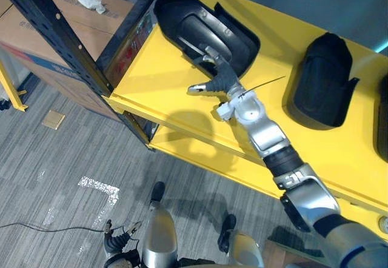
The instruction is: Walk over and take plastic housings, then place them on the shelf
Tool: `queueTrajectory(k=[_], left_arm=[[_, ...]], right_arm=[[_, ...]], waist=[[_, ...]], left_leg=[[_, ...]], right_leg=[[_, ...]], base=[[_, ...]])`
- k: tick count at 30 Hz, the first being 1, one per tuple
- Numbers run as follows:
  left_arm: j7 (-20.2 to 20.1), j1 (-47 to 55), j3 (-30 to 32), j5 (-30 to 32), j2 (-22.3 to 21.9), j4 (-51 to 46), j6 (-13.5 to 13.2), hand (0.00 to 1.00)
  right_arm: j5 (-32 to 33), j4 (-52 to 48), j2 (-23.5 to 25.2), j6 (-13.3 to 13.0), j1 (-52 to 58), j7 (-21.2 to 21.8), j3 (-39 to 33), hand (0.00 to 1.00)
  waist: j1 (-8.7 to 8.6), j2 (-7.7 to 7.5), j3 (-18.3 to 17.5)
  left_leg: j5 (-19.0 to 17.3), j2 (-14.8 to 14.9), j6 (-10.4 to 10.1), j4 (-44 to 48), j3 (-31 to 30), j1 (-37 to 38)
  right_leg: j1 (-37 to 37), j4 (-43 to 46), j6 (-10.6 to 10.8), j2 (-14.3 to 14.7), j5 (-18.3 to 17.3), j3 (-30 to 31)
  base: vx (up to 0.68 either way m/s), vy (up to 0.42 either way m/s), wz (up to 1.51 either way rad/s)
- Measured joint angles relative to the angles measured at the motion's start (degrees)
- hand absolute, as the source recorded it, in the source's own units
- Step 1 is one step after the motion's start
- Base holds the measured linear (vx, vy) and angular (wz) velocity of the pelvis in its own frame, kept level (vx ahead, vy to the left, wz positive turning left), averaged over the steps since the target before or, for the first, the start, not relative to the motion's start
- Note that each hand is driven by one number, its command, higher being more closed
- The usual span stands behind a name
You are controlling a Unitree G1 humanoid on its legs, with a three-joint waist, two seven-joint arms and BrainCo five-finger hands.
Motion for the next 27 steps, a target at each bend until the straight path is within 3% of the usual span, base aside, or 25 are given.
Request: queueTrajectory(k=[3, 6, 9, 13, 19, 22, 24, 27], left_arm=[[0.16, 0.0, -0.11, -0.02, -0.03, 0.0, 0.0, 0.0], [0.39, 0.0, -0.34, -0.01, -0.14, 0.03, 0.01, 0.0], [0.43, 0.0, -0.4, 0.01, -0.16, 0.08, 0.0, 0.0], [0.44, 0.01, -0.39, 0.45, -0.15, 0.43, 0.03, 0.0], [0.31, 0.33, -0.2, 2.4, -0.36, 1.27, 0.43, 0.0], [-0.25, 0.48, 0.36, 3.44, -0.24, 1.01, 0.84, 0.0], [-0.84, 1.28, 1.05, 4.85, 0.28, 0.63, 1.86, 0.0], [-0.63, 3.15, 2.68, 5.5, 1.31, 0.05, 2.58, 0.0]], right_arm=[[-0.5, 1.26, -0.19, -3.25, 0.5, -2.25, -2.0, 0.0], [-5.48, 1.05, -0.73, -9.19, 1.14, -5.0, -3.1, 0.0], [-9.47, -4.41, -1.47, -13.43, 1.13, -6.57, -4.05, 0.0], [-12.38, -11.27, -2.5, -17.96, 0.54, -3.16, -3.78, 0.0], [-15.51, -13.98, -6.18, -18.76, -1.19, 6.27, 1.64, 0.0], [-18.18, -14.08, -12.21, -18.43, -2.94, 12.33, 5.11, 0.0], [-23.07, -13.49, -18.53, -17.4, -4.19, 17.05, 8.64, 0.0], [-28.5, -12.93, -26.24, -17.61, -4.2, 19.6, 12.96, 0.0]], waist=[[-0.19, 0.0, 0.0], [-0.45, 0.01, 0.0], [-0.66, 0.01, 0.0], [-0.92, 0.57, -0.42], [-1.59, 1.24, -1.99], [-1.62, 0.87, -2.22], [-1.63, -0.47, -3.02], [-1.59, -2.97, -4.56]], left_leg=[[0.07, 0.0, -0.1, 0.22, -0.02, 0.02], [0.07, 0.02, -0.1, 0.28, 0.04, 0.1], [0.06, 0.07, -0.1, 0.24, 0.24, 0.45], [0.05, 0.11, -0.11, -0.27, 0.4, 1.43], [0.04, 0.28, -0.13, -0.47, 0.43, 1.62], [0.07, 0.34, -0.17, -0.81, 0.39, 1.87], [0.16, 0.68, -0.31, -1.49, 0.6, 1.78], [0.3, 1.7, -0.55, -2.25, 1.63, 1.8]], right_leg=[[-0.01, 0.12, 0.0, 0.01, 0.01, 0.05], [-0.01, 0.12, 0.0, 0.02, 0.02, 0.18], [0.12, 0.04, 0.0, 0.07, 0.04, 0.43], [1.05, -0.67, 0.13, 0.15, 0.18, 0.46], [1.36, -0.98, 0.18, 0.34, 0.22, 0.44], [1.91, -1.86, 0.26, 0.48, 0.53, 0.23], [1.91, -3.1, 0.16, 0.9, 1.12, 0.29], [1.83, -4.98, -0.16, 1.94, 2.04, 0.8]], base=[[0.0, 0.0, 0.0], [0.0, -0.002, -0.01], [0.0, -0.008, -0.04], [0.0, 0.0, 0.0], [0.0, 0.0, 0.0], [0.0, -0.003, 0.01], [0.02, -0.008, -0.04], [0.05, -0.024, -0.14]])
